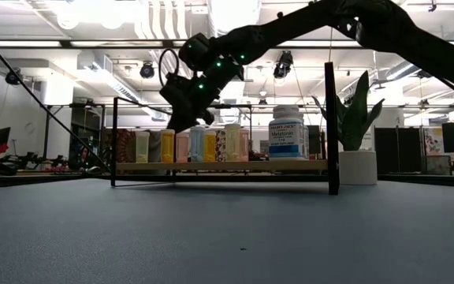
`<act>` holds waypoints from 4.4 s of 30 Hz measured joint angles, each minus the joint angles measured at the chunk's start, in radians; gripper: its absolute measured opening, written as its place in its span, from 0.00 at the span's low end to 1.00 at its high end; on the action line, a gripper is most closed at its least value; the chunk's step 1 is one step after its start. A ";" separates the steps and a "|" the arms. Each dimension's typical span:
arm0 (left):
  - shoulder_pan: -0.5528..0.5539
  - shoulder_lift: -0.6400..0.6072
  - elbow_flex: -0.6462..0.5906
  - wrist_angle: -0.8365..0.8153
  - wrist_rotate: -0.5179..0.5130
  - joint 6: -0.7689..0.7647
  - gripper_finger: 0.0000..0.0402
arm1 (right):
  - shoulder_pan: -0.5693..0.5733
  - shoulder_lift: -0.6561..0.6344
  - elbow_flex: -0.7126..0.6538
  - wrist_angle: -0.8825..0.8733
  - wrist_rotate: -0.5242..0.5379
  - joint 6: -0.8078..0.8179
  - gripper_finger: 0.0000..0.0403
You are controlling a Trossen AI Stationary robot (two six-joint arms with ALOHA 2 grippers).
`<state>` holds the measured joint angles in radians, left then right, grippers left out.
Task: Pick and place medicine bottles onto shelf by color
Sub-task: Put the blue pill bottle on the shelf, then return to Home Position
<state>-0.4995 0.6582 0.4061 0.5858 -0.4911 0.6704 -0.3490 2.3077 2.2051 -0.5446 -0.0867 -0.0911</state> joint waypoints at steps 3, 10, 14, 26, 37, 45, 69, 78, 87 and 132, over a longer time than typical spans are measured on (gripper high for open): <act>0.000 0.000 0.000 0.000 0.000 0.000 0.53 | 0.006 0.000 0.000 0.000 0.000 -0.007 0.02; 0.000 0.000 0.000 0.000 0.000 0.000 0.53 | 0.014 0.000 0.000 0.001 0.005 -0.022 0.02; 0.000 0.000 0.000 0.000 0.000 0.000 0.53 | 0.014 -0.002 -0.001 0.003 0.008 -0.027 0.02; 0.000 0.000 0.000 0.000 0.000 0.000 0.53 | 0.015 -0.040 -0.002 0.010 0.019 -0.056 0.02; 0.000 0.001 0.000 0.000 0.000 0.000 0.53 | 0.100 -0.185 -0.013 -0.222 -0.019 -0.137 0.02; 0.000 0.002 0.000 -0.001 0.000 0.000 0.53 | 0.209 -0.349 -0.131 -0.334 -0.018 -0.093 0.02; 0.027 0.075 0.007 0.009 -0.009 -0.012 0.53 | 0.409 -0.756 -0.950 0.215 0.376 0.099 0.02; 0.099 0.158 0.151 -0.507 0.280 -0.177 0.52 | 0.541 -0.873 -1.041 0.296 0.368 -0.042 0.02; 0.082 0.092 0.170 -0.630 0.351 -0.241 0.22 | 0.622 -1.180 -1.564 0.861 0.323 -0.196 0.02; 0.100 -0.603 -0.399 -0.104 0.225 -0.193 0.03 | 0.389 -2.167 -2.076 0.946 0.191 -0.455 0.02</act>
<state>-0.3991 0.0555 0.0074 0.4816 -0.2662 0.4772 0.0402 0.1411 0.1295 0.4019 0.1047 -0.5461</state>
